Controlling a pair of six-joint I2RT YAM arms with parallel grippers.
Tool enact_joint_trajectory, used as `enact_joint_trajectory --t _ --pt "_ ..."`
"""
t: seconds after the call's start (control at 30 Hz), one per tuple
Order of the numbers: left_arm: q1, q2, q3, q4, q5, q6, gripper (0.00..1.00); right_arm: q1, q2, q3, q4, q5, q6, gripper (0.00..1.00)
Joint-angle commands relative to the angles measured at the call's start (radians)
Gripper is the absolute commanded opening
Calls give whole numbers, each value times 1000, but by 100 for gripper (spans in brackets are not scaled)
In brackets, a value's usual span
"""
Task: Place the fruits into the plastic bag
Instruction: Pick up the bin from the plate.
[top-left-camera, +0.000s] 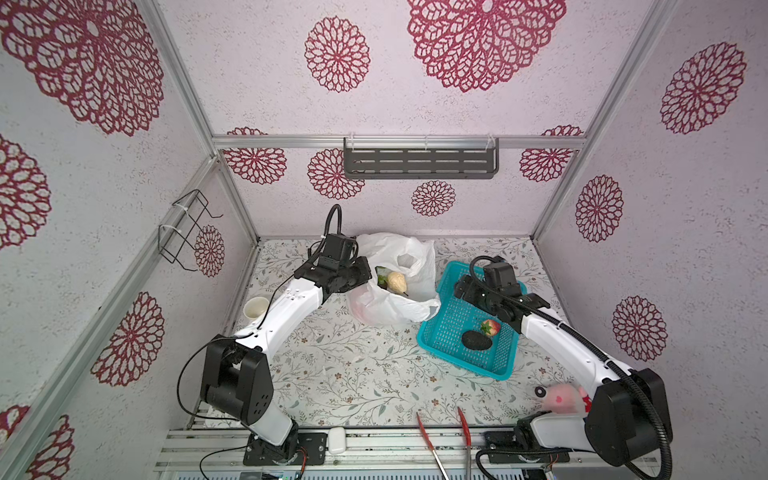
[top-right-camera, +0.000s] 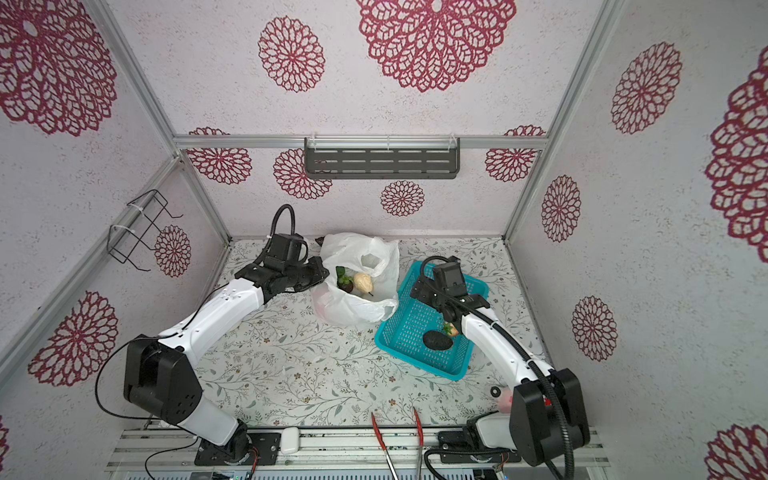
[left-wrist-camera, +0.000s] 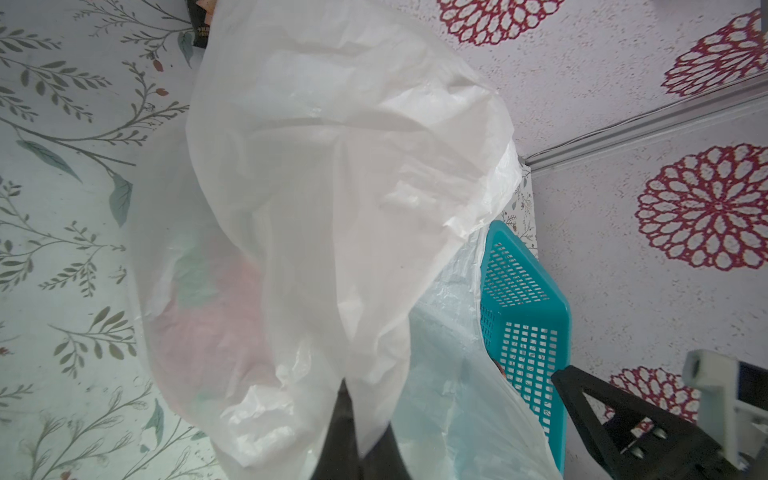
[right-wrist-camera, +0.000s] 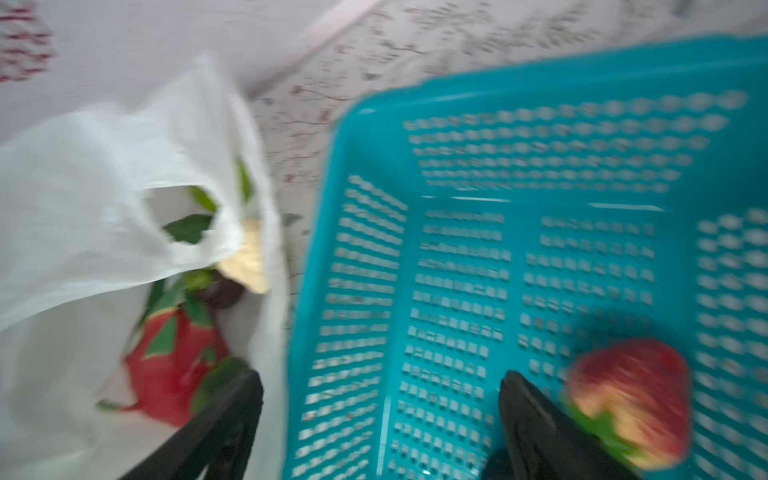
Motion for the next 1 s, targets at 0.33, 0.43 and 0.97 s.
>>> enact_joint_trajectory --t 0.33,0.43,0.97 --pt "-4 -4 24 -2 -13 3 0 -34 47 22 -315 100 491 98" --pt "-3 -9 23 -3 -20 7 0 -43 87 31 -323 59 588 98" --pt "1 -62 -26 -4 -53 11 0 -146 282 127 -316 -3 649 98"
